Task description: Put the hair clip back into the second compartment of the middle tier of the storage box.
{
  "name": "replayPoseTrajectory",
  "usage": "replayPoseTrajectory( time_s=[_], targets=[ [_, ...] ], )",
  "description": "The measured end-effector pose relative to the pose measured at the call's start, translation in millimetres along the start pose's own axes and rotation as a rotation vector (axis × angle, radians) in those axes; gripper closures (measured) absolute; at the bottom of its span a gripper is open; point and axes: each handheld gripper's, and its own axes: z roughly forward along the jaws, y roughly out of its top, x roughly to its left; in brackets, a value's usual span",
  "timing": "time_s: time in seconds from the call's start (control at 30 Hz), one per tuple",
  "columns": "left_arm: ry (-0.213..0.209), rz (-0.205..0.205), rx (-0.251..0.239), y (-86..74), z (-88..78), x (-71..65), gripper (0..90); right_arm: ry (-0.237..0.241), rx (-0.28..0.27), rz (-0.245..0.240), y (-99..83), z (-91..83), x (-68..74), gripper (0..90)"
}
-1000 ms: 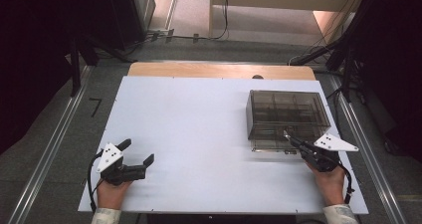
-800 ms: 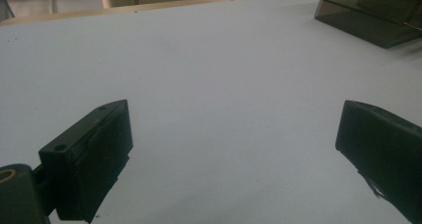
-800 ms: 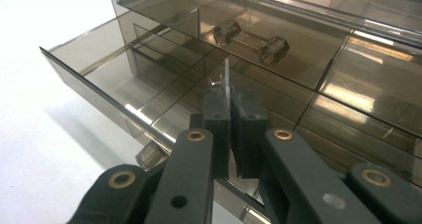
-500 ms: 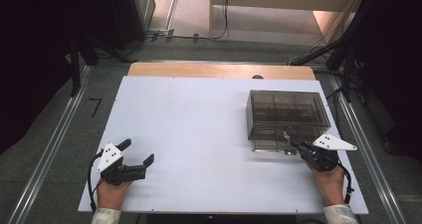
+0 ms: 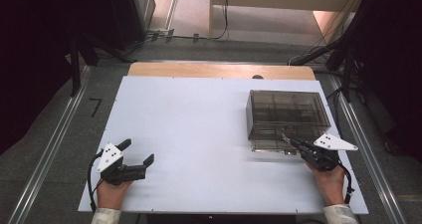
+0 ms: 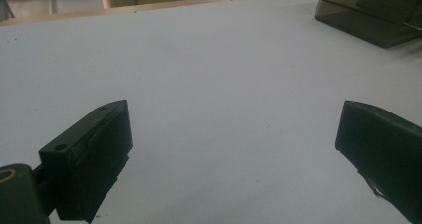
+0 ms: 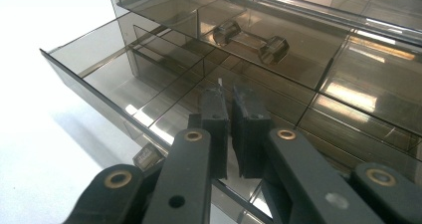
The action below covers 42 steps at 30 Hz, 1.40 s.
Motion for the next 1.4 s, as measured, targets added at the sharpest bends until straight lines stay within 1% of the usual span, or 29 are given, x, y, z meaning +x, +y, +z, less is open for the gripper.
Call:
replayPoseTrajectory(
  time_s=[0.13,0.17,0.27,0.47,0.57,0.67,0.83,0.9,0.97,1.0,1.23,1.27,1.33,1.4],
  targets=[
    [0.000,-0.001,0.000,0.0,0.0,0.0,1.9,0.003,-0.004,0.001,0.0,-0.5,-0.1,82.1],
    [0.000,-0.001,-0.001,0.0,0.0,0.0,1.9,0.010,-0.017,-0.002,0.3,-1.9,0.0,81.1],
    [0.000,-0.001,0.000,0.0,0.0,0.0,1.9,0.021,-0.030,-0.006,0.6,-3.5,0.1,79.2],
    [0.000,0.000,-0.001,0.0,-0.1,0.0,1.9,0.026,-0.040,-0.007,0.0,-5.8,-0.4,77.3],
    [0.000,-0.001,-0.001,0.0,-0.1,0.1,1.9,0.033,-0.054,-0.007,-0.6,-8.9,-1.9,76.2],
    [0.000,0.000,0.000,0.0,-0.2,0.1,1.9,0.035,-0.056,-0.007,-1.7,-11.1,-3.0,76.0],
    [0.000,-0.001,0.000,0.0,-0.2,0.2,1.9,0.044,-0.073,-0.015,-6.3,-18.9,-6.7,75.2],
    [0.000,-0.001,0.000,0.0,-0.3,0.1,1.9,0.047,-0.080,-0.012,-8.5,-22.9,-8.6,72.6],
    [0.000,0.000,0.000,0.0,-0.3,0.1,1.9,0.047,-0.083,-0.013,-9.1,-23.9,-9.3,72.3],
    [0.001,0.000,0.000,0.0,-0.3,0.1,1.9,0.048,-0.084,-0.012,-10.0,-25.7,-10.5,69.9],
    [0.001,0.000,0.000,0.0,-0.3,0.2,1.9,0.072,-0.089,-0.010,-12.9,-29.2,-12.7,60.8],
    [0.001,0.000,0.001,0.0,-0.3,0.2,1.9,0.072,-0.089,-0.010,-12.9,-29.2,-12.7,60.8],
    [0.001,0.000,0.000,0.0,-0.3,0.2,1.9,0.071,-0.095,-0.004,-13.4,-30.8,-13.1,56.1],
    [0.001,-0.002,0.000,0.0,-0.3,0.2,1.9,0.074,-0.099,-0.002,-13.6,-31.2,-13.5,54.7]
  ],
)
